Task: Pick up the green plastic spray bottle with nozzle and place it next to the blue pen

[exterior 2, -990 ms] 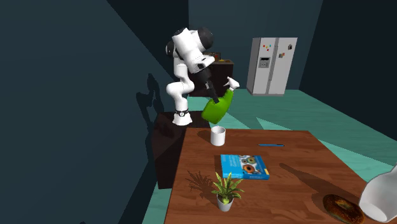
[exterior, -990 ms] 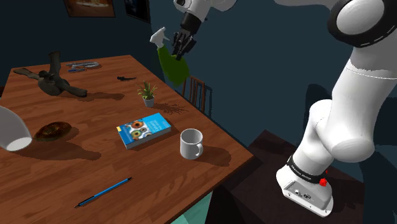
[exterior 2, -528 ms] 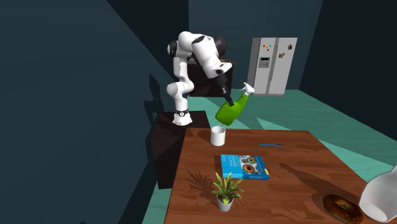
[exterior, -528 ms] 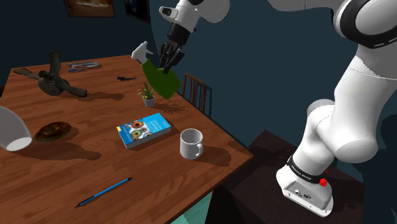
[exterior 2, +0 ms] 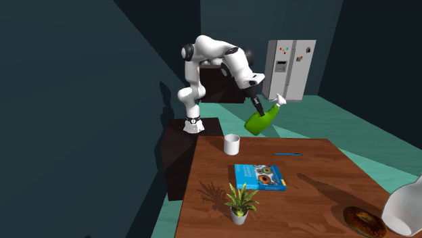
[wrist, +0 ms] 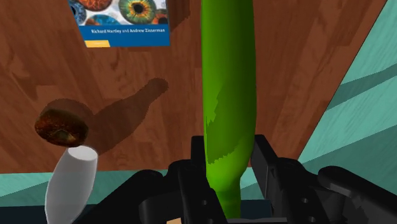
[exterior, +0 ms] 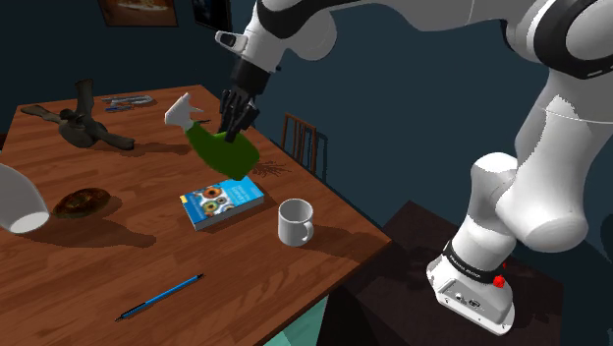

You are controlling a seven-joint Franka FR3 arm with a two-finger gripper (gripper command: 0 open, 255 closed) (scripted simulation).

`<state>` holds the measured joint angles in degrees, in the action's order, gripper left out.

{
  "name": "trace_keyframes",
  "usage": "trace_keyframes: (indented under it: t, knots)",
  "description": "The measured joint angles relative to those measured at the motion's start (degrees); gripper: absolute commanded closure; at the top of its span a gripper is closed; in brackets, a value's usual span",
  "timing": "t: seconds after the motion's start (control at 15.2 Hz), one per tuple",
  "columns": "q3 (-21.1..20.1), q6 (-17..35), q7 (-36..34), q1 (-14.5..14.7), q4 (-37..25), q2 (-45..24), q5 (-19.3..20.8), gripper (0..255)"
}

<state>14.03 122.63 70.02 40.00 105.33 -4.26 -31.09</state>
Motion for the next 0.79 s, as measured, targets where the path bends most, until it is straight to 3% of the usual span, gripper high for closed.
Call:
trace_keyframes:
  t: [0.33, 0.79]
  knots:
    - [-2.86, 5.68, -4.16, 3.41, 0.70, -2.54, -0.10, 255]
    - [-6.16, 11.43, -10.75, 8.10, -3.24, -9.03, 0.50, 255]
